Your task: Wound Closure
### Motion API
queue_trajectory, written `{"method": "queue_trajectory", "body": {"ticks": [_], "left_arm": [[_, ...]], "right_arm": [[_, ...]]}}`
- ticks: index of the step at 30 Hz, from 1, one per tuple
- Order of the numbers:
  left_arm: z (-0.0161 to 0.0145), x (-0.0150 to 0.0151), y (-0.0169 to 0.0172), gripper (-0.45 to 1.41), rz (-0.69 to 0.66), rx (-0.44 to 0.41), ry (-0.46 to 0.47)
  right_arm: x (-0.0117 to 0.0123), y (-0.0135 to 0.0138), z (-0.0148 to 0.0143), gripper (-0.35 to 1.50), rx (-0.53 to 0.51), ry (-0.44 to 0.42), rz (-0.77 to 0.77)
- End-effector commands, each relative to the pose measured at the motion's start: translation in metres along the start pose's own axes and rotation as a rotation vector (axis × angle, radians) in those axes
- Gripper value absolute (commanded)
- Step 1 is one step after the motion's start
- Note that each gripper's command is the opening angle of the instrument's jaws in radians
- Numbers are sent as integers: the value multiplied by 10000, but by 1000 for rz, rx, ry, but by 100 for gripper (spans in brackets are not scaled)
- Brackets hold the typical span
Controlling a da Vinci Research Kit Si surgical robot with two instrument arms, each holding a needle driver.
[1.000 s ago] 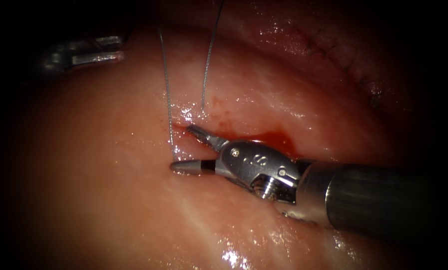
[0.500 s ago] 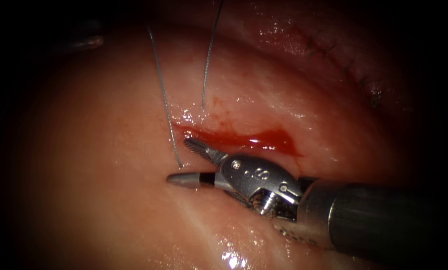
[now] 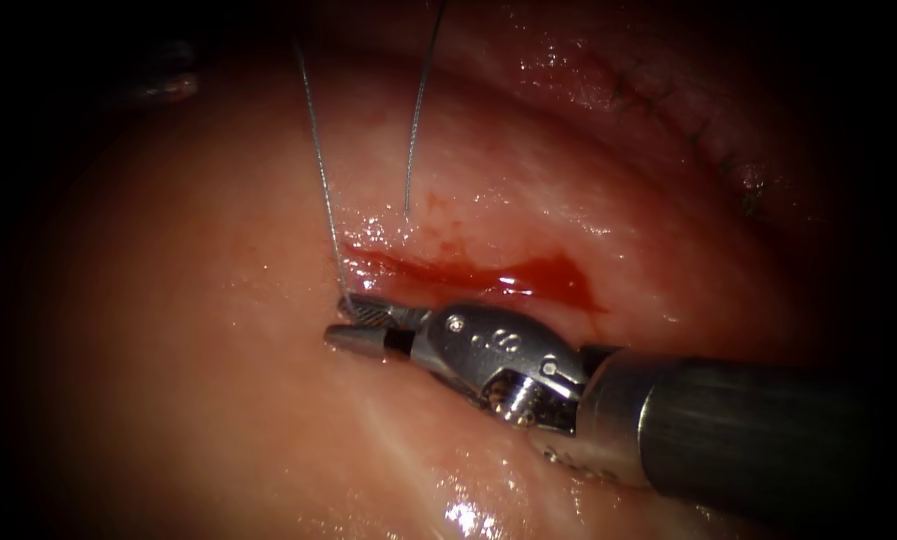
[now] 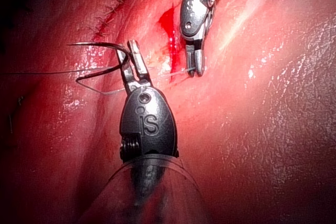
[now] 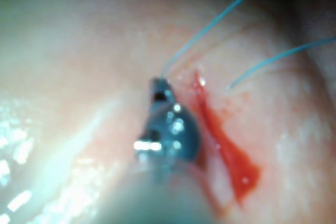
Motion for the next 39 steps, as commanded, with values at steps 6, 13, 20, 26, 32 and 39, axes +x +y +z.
{"method": "queue_trajectory", "body": {"ticks": [6, 13, 20, 26, 32, 39], "left_arm": [[2, -5, 11, -45, 0, -11, 11], [3, -12, 36, -45, 14, -26, 28], [8, -27, 82, -45, 8, -63, 27], [9, -29, 111, -45, 5, -77, 26], [7, -18, 120, -45, 4, -80, 28], [-9, -6, 99, -45, -15, -53, -16]], "right_arm": [[-14, 1, 5, -35, 40, -41, 6], [-11, -15, -34, -35, 61, -15, 34], [3, -54, -79, -35, 75, 18, 41], [23, -104, -99, -35, 106, 36, 41], [58, -144, -100, -35, 121, 55, 31], [63, -132, -78, 116, 50, 96, -54]]}}
